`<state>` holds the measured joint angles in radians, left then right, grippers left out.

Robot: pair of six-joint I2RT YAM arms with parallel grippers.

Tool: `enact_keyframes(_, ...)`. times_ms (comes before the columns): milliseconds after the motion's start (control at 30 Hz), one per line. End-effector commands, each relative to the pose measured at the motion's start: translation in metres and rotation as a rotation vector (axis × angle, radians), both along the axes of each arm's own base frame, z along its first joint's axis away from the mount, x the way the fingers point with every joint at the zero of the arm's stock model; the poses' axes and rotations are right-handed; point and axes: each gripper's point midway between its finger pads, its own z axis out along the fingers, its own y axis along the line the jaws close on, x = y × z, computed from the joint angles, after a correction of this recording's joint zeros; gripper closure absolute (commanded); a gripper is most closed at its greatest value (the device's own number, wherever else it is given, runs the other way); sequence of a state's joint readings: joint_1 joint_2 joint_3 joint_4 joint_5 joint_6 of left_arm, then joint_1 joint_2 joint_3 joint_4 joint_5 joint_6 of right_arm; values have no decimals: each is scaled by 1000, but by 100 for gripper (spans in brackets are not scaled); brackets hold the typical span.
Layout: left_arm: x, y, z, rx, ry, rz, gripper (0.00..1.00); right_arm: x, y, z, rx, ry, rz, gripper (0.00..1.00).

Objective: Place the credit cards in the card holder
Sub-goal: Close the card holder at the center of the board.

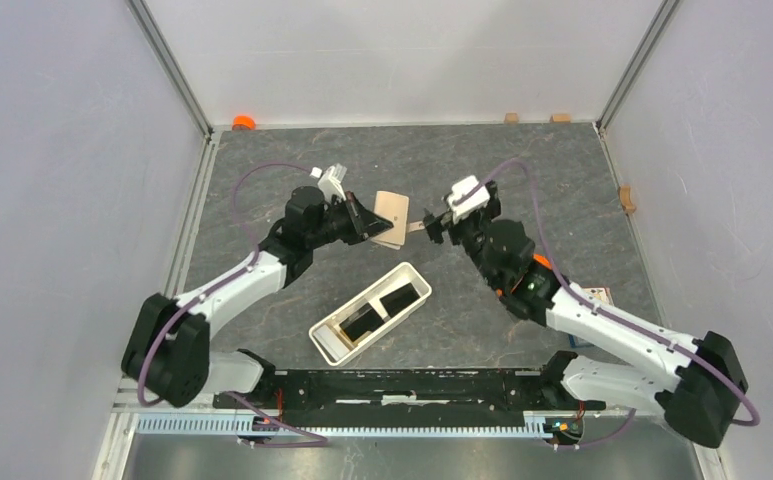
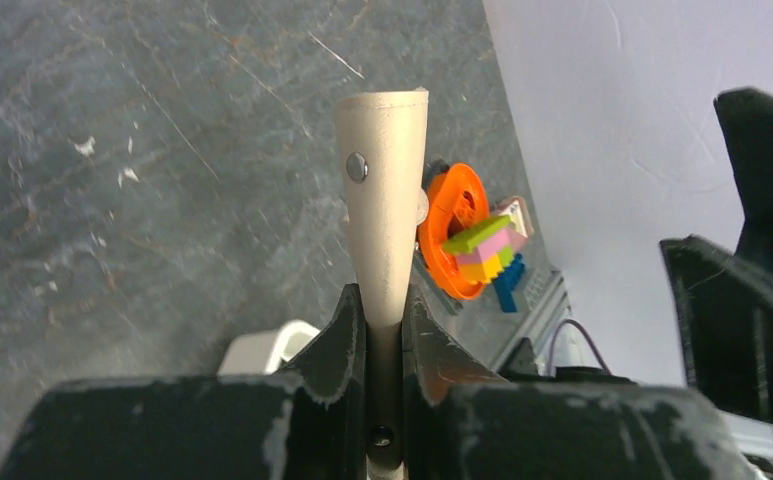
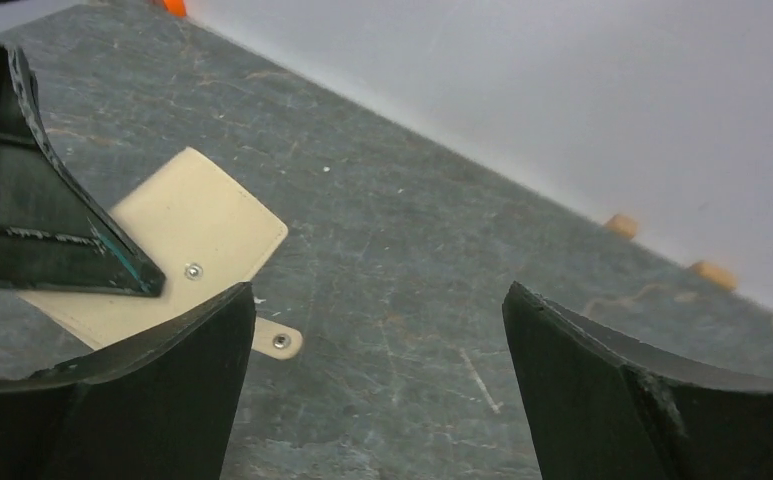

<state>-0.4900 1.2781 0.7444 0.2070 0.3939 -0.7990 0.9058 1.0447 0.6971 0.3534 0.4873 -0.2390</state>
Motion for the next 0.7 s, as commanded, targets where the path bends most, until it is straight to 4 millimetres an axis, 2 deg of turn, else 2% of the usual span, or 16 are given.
enact_keyframes(0, 39, -17, 22, 4, -197, -24, 98, 10, 21, -34, 212, 327, 171, 5)
enact_keyframes(100, 52, -27, 0, 19, -153, -37, 98, 22, 13, -54, 325, 467, 177, 11)
enact_keyframes(233, 65, -50, -13, -1, -119, -83, 98, 35, -11, -82, 447, 600, 126, 16)
enact_keyframes(367, 75, -85, -26, -17, -86, -128, 98, 42, -32, -105, 549, 679, 91, 23)
enact_keyframes(500, 74, -123, -39, -31, -45, -181, 98, 49, -59, -126, 614, 726, 15, 29)
enact_keyframes(567, 73, -131, -50, -31, -7, -184, 98, 51, -73, -140, 632, 757, -22, 29)
enact_keyframes(667, 71, -131, -80, -8, 82, -165, 98, 49, -87, -160, 631, 812, -49, 30)
